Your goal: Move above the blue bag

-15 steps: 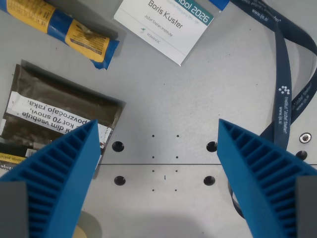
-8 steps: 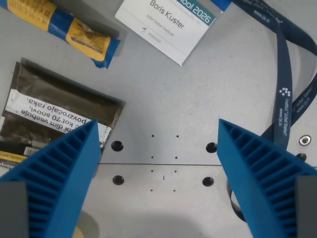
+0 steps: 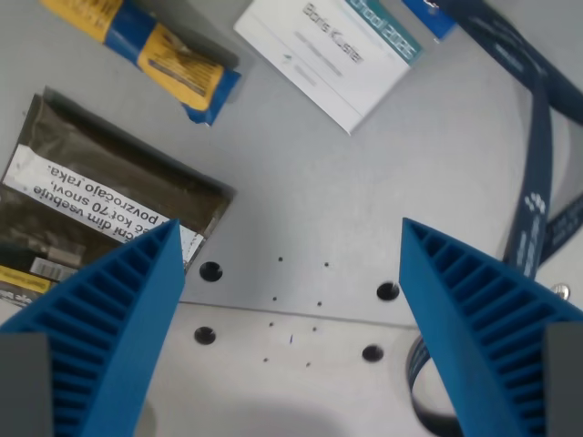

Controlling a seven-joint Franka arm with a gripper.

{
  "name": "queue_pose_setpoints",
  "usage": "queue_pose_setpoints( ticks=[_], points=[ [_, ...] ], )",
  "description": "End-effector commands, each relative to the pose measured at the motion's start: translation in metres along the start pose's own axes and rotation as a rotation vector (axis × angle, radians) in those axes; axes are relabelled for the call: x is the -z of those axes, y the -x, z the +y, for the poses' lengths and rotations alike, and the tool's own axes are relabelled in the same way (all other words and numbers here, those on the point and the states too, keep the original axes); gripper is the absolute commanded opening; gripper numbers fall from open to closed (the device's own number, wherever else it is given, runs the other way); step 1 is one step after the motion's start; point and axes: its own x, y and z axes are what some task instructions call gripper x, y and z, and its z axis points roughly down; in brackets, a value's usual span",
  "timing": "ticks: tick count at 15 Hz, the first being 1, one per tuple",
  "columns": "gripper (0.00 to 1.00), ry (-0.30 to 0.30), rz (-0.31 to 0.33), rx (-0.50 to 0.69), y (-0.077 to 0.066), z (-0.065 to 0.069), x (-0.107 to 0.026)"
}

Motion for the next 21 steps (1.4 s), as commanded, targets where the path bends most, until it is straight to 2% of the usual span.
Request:
queue_pose_setpoints(
  ticks=[1, 13, 21],
  points=[
    [1.0, -0.022, 0.052, 0.271, -0.003, -0.007, -0.01],
    [1.0, -0.038, 0.08, 0.671, -0.021, -0.044, -0.065],
    [1.0, -0.042, 0.062, 0.921, -0.039, -0.07, -0.102]
  ],
)
